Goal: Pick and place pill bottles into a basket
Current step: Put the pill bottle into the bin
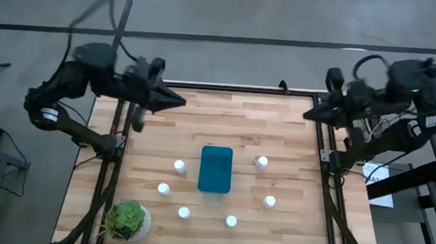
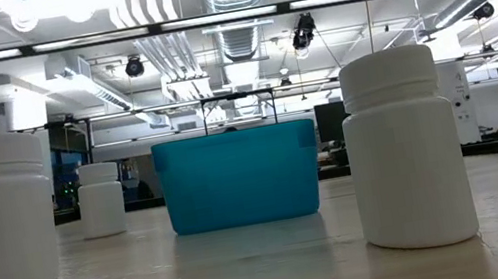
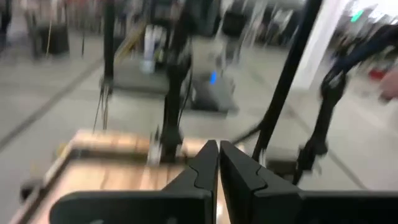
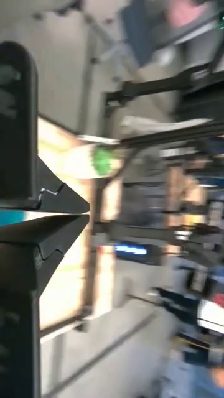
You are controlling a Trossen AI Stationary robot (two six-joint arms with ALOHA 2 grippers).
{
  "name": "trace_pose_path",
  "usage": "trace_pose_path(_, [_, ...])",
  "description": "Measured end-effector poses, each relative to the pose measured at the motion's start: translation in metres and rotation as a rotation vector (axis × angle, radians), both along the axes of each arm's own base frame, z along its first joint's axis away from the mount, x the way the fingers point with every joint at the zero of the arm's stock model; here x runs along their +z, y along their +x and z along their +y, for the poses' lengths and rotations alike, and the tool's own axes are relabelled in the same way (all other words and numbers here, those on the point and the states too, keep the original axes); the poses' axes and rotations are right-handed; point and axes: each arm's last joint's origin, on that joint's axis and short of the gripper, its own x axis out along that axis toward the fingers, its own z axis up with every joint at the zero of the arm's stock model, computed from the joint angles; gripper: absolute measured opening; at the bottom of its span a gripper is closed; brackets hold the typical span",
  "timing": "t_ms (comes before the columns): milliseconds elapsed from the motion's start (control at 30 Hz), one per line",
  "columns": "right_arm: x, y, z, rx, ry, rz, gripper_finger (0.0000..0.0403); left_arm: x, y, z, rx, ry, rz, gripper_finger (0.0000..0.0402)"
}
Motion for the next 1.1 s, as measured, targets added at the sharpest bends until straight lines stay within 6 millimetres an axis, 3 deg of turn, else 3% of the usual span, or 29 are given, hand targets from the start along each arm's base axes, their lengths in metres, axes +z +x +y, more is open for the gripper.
trace_pose_path(267, [-0.022, 0.041, 0.004, 0.02, -0.074, 0.305, 0.0009, -0.024, 0.023, -0.004, -0.016, -0.007, 0.2, 0.0])
trace_pose_path(433, [-0.041, 0.062, 0.007, 0.044, -0.119, 0.455, 0.0009, -0.028, 0.027, -0.008, 0.025, -0.001, 0.241, 0.0])
trace_pose_path(700, [-0.059, 0.096, 0.01, 0.083, -0.181, 0.537, 0.0018, -0.036, 0.036, -0.013, 0.019, -0.035, 0.288, 0.0])
trace_pose_path(867, [-0.068, 0.11, 0.01, 0.088, -0.242, 0.567, 0.0061, -0.038, 0.039, -0.018, 0.001, -0.038, 0.305, 0.0])
trace_pose_path(1100, [-0.078, 0.122, 0.008, 0.019, -0.295, 0.61, 0.0155, -0.04, 0.039, -0.022, -0.005, -0.078, 0.319, 0.0])
